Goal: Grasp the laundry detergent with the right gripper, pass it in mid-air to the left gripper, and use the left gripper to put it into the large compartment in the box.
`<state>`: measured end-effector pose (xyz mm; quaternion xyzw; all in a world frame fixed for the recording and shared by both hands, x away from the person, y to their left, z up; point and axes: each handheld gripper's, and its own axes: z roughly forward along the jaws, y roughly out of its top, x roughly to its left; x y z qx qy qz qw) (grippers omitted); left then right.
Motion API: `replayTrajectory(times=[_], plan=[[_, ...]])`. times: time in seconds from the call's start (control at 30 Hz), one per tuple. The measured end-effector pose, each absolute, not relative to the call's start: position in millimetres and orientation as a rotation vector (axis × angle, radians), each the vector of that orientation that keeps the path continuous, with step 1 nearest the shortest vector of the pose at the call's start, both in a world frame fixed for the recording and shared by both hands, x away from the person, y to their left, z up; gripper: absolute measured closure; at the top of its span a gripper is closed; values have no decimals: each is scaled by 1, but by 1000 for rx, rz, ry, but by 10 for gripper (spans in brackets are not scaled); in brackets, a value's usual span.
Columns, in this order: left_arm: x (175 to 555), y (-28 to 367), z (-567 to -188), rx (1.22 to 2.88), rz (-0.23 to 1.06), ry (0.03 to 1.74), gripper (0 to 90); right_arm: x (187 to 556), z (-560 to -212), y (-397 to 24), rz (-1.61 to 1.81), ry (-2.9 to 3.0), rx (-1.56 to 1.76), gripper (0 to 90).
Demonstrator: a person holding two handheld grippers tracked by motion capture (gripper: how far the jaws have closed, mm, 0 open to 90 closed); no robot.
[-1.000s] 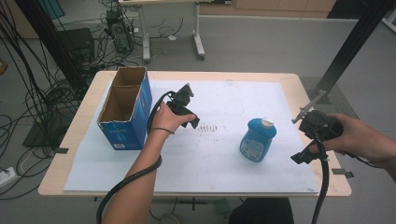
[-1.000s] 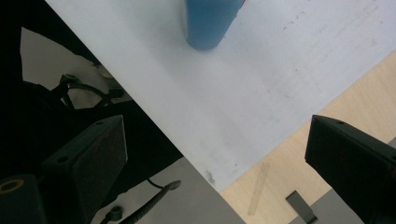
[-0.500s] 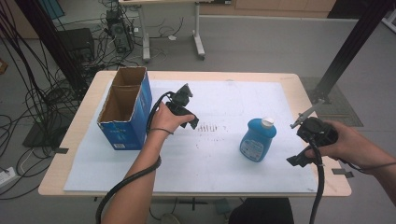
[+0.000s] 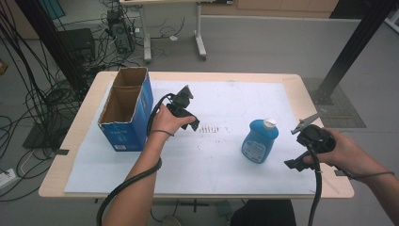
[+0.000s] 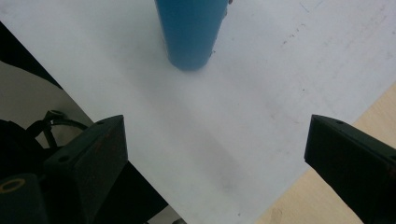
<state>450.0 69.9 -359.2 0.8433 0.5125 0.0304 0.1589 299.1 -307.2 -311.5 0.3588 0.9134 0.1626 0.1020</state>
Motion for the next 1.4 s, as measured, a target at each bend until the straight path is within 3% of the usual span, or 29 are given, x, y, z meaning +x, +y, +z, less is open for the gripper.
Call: replayTrajectory(times=[1.4], plan=[[444,67,-359,2398,77,1454,96,292,-373,-327,953,2454,1049,60]])
